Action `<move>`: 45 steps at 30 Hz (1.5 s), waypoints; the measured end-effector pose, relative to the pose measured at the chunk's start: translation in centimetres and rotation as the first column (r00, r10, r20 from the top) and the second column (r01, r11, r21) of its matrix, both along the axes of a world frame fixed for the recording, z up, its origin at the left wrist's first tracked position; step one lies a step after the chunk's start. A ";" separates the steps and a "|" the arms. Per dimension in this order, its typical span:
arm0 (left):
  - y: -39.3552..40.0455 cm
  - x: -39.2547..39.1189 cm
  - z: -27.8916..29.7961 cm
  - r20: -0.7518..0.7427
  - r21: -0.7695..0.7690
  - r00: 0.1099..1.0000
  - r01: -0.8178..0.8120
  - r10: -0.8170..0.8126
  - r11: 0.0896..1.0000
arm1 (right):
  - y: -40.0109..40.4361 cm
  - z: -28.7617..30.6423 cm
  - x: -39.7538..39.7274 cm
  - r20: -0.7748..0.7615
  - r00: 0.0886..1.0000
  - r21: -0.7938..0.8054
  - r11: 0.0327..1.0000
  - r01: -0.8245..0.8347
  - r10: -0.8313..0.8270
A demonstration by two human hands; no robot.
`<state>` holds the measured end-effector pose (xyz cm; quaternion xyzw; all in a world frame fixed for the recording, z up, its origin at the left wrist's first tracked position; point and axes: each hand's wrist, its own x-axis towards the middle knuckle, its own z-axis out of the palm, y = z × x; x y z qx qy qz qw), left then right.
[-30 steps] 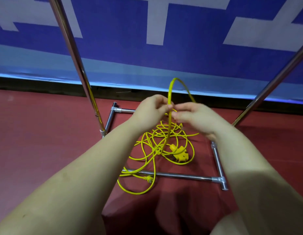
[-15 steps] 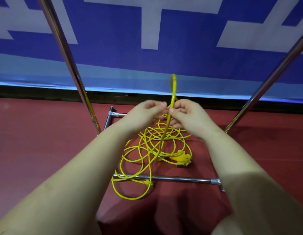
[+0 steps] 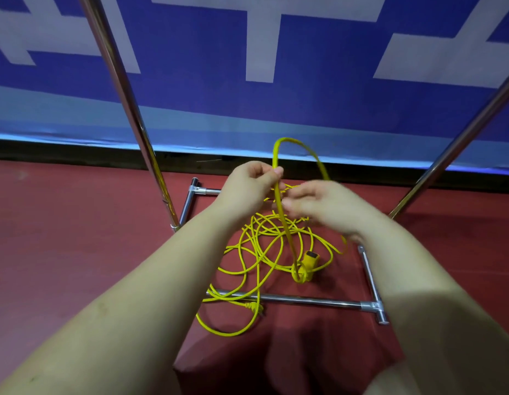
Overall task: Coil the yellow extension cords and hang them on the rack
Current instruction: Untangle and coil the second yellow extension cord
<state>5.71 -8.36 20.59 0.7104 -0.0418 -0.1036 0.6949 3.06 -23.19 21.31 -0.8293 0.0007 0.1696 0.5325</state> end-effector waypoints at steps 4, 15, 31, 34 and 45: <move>0.2 0.4 0.5 -0.086 -0.131 0.990 -0.126 0.115 0.983 | 0.5 -0.5 0.0 0.100 0.988 -0.191 0.977 -0.096 0.117; 0.1 -0.4 -1.0 -0.155 0.197 0.891 0.450 -0.426 0.871 | 0.4 1.4 0.4 0.023 0.937 0.426 0.851 0.306 -0.348; 0.7 0.0 -0.3 0.010 0.118 0.988 0.152 -0.154 0.981 | 0.4 -0.4 0.4 0.027 0.993 0.160 0.981 0.113 -0.119; 0.9 0.4 -0.1 -0.066 -0.017 0.995 0.077 -0.078 0.997 | 0.8 -1.5 0.2 -0.020 0.999 -0.011 0.999 -0.047 0.047; 1.6 1.2 0.8 -0.106 -0.240 0.994 -0.018 -0.008 0.971 | 0.8 -1.5 0.7 0.186 0.982 -0.200 0.980 0.000 0.038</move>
